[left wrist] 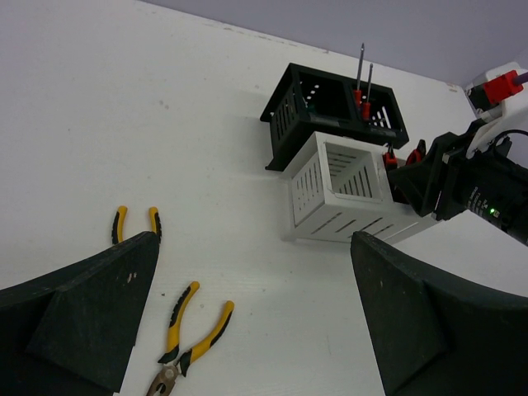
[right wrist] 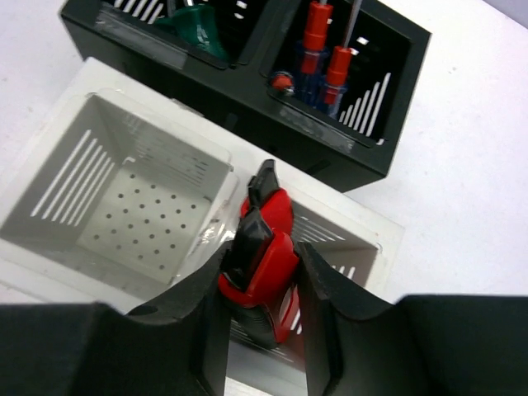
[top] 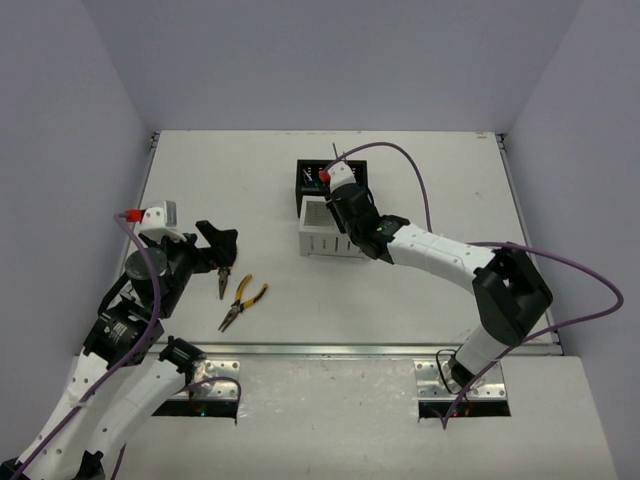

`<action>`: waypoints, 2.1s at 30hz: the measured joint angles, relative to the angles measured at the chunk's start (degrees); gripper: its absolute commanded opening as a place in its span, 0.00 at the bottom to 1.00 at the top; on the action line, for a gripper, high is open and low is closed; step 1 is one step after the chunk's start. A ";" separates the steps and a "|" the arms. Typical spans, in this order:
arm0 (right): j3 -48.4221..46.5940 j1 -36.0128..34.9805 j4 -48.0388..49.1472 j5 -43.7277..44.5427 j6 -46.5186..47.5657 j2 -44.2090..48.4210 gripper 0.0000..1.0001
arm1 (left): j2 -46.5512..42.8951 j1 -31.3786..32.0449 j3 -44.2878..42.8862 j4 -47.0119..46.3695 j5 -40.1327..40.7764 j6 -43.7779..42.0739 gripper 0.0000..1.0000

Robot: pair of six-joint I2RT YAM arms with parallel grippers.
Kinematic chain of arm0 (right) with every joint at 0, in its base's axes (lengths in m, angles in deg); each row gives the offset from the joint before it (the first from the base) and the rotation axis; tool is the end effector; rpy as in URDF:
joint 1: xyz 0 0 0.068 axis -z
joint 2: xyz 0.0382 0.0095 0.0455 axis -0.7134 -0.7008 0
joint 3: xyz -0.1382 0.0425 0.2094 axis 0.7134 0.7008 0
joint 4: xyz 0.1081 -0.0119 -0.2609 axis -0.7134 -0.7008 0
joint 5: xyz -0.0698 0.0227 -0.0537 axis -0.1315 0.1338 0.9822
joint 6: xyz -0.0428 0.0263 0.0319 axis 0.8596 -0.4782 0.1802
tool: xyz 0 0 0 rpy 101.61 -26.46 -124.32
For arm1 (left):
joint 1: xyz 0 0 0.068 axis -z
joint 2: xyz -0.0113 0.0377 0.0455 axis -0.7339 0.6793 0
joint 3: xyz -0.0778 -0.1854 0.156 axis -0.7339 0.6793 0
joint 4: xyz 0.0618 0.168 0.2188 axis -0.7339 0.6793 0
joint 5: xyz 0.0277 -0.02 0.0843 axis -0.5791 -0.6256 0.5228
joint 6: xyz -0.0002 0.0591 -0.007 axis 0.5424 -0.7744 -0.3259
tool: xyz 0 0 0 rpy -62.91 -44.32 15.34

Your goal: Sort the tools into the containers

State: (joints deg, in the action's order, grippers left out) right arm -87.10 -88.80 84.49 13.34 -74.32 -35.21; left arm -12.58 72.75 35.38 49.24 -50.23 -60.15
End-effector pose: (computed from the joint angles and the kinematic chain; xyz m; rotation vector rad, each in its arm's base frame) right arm 0.2973 0.2506 0.2025 -0.3358 2.0344 -0.0003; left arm 0.1420 -0.0535 0.3352 -0.1448 1.8013 -0.3083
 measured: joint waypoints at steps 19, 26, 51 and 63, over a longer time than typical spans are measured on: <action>8.99 5.04 5.53 -4.56 -4.45 7.17 0.00 | -0.35 0.42 0.00 0.00 0.04 0.02 1.00; 11.39 6.80 9.33 -9.21 -5.15 7.06 0.00 | -0.37 0.59 0.00 0.00 0.22 0.02 1.00; -0.99 7.55 4.45 -16.44 0.21 -2.67 0.72 | -0.48 0.74 0.00 0.01 0.95 0.02 1.00; -6.79 6.89 -6.49 -16.02 -0.61 0.93 0.86 | 3.34 0.75 -0.02 0.14 4.10 0.74 1.00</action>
State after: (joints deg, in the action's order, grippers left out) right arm -93.89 -81.91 78.00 -2.68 -74.93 -34.28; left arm -9.24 73.50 35.36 49.38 -46.13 -59.42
